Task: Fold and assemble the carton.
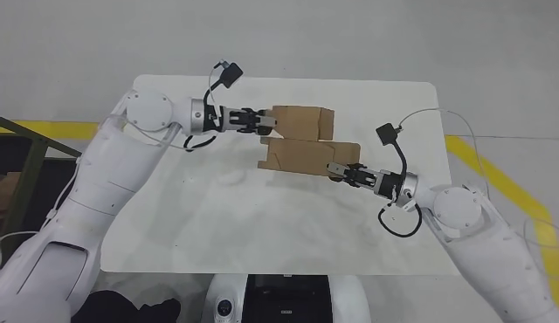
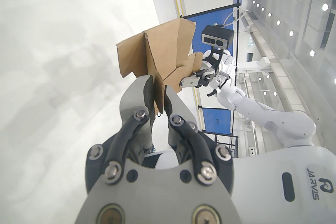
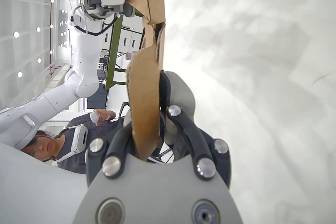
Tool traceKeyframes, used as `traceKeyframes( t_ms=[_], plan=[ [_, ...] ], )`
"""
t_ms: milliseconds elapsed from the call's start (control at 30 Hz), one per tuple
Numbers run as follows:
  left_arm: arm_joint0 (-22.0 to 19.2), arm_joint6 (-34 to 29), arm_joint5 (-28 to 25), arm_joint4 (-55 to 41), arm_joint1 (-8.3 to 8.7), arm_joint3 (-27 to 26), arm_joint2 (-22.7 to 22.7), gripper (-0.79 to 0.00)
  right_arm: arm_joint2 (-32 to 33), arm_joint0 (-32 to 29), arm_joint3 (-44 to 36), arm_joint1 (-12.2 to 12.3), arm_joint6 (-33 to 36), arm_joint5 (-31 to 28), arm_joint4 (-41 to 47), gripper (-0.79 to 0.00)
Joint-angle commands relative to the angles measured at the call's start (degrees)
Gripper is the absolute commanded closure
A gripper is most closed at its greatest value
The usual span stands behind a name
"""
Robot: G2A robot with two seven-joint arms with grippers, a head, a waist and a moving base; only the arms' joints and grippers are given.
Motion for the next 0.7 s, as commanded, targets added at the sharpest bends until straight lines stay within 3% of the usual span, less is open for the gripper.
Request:
traceKeyframes(
  t_ms=[0,667],
  plan=[
    [-0.10,0.49,0.54,0.77,-0.06,-0.07,0.13,-0.172,0.11,-0.10,-0.15,-0.03,0.03,0.09,-0.25,0.000],
    [-1.61,2.56,3.49,3.79,-1.18,-0.27,1.86,-0.151,0.19,-0.68,-1.02,-0.75,-0.14,0.09,-2.02,0.000]
  ],
)
